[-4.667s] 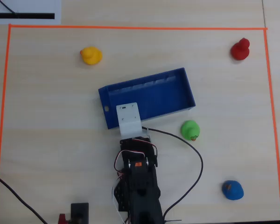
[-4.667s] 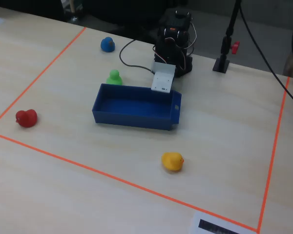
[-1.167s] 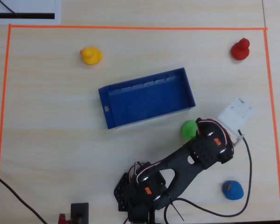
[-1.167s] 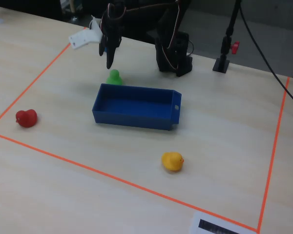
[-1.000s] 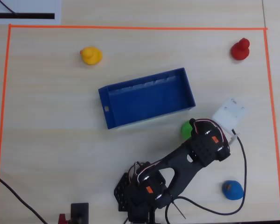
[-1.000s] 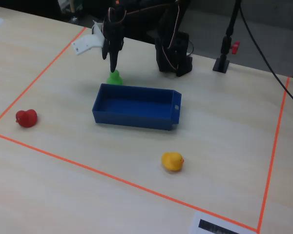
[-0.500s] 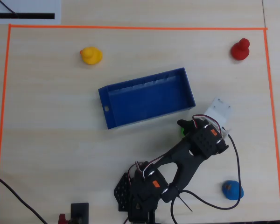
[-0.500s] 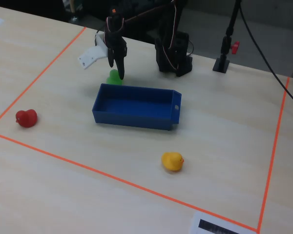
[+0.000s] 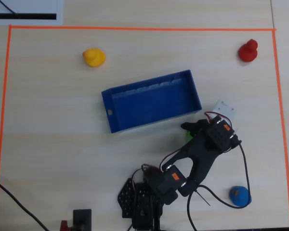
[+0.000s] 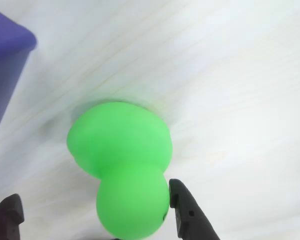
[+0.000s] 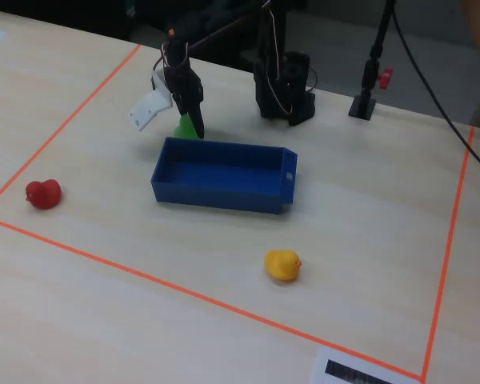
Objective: Grasp green duck and put it into box.
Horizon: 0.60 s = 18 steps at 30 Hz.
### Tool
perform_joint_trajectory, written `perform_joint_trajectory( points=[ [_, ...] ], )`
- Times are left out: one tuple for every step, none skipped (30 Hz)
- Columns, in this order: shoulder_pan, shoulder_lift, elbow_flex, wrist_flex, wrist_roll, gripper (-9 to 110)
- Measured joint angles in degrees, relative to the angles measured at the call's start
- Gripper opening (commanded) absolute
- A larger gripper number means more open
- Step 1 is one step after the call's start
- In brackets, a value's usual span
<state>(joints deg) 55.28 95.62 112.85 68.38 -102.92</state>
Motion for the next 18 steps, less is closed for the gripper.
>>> perform_joint_trajectory(
  points=[
    [0.1, -0.3, -0.1, -0.4, -0.5, 40],
    [0.1, -0.5, -0.1, -0.8, -1.1, 40],
    [0.4, -0.8, -0.1, -1.2, -1.7, 39],
    [0.7, -1.1, -0.1, -1.5, -2.1, 39],
    [1.1, -1.4, -0.3, -1.5, -2.6, 37],
    [1.5, -1.8, -0.4, -1.7, -3.1, 34],
    [1.9, -2.0, -0.7, -1.7, -3.4, 30],
    [2.2, -2.3, -1.1, -1.7, -3.8, 27],
    [2.3, -2.5, -1.2, -1.7, -4.0, 24],
    [2.5, -2.9, -1.5, -1.7, -4.0, 21],
    [2.5, -3.3, -1.7, -1.7, -4.0, 18],
    [2.5, -3.6, -2.0, -1.7, -4.0, 15],
    [2.5, -4.0, -2.4, -1.7, -4.1, 12],
    [2.5, -4.0, -2.6, -1.7, -4.2, 10],
    [2.5, -4.0, -2.9, -1.7, -4.3, 8],
    [2.5, -4.0, -3.0, -1.8, -4.5, 7],
    [2.5, -4.0, -3.1, -1.8, -4.5, 6],
    [2.5, -4.0, -3.1, -1.8, -4.5, 5]
  ],
)
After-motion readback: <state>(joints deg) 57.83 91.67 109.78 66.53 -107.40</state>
